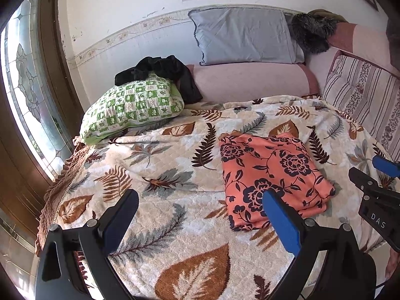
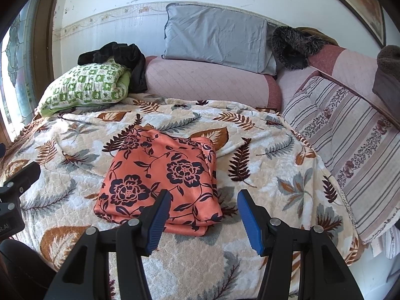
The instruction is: Fold small clothes
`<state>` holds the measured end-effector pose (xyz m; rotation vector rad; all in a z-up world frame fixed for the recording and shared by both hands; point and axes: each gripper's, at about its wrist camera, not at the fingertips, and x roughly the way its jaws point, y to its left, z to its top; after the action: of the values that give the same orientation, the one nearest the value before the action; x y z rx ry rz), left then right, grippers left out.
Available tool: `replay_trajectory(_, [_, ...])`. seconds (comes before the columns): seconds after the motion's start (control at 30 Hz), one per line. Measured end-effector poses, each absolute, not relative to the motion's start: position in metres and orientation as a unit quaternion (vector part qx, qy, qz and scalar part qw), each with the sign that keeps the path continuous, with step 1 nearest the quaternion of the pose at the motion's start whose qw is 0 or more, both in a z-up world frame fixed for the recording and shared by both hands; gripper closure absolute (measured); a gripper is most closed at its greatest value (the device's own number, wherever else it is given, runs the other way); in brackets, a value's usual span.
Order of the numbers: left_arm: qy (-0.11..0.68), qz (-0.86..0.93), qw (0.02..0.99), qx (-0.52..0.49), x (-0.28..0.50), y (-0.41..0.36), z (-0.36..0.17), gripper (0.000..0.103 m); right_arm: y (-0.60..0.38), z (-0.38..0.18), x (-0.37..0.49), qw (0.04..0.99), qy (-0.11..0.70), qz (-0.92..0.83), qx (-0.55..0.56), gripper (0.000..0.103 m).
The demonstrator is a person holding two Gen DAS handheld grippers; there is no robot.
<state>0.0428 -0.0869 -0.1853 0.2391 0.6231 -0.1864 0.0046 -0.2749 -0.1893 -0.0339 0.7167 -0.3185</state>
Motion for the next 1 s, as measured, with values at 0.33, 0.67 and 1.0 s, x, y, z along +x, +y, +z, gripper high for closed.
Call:
replay_trajectory(0.33, [0.318, -0.099, 0.936, 0.113, 0.056, -0.087, -0.197, 0.004, -0.276, -0.201, 0.017, 0.918, 0.362, -0.158, -0.022, 0.043])
replay_trajectory(0.67, [0.328, -0.114, 0.932, 0.104, 0.059, -0.077, -0.199, 0.004, -0.267, -0.201, 0.021, 0.918, 0.362, -0.153, -0.043, 0.043])
replay_trajectory(1.0, [0.467, -0.202, 0.86, -0.025, 0.162, -0.059, -0.252, 0.004, -0.397, -0.244, 0.056, 0.876, 0.382, 0.003, 0.293, 0.029])
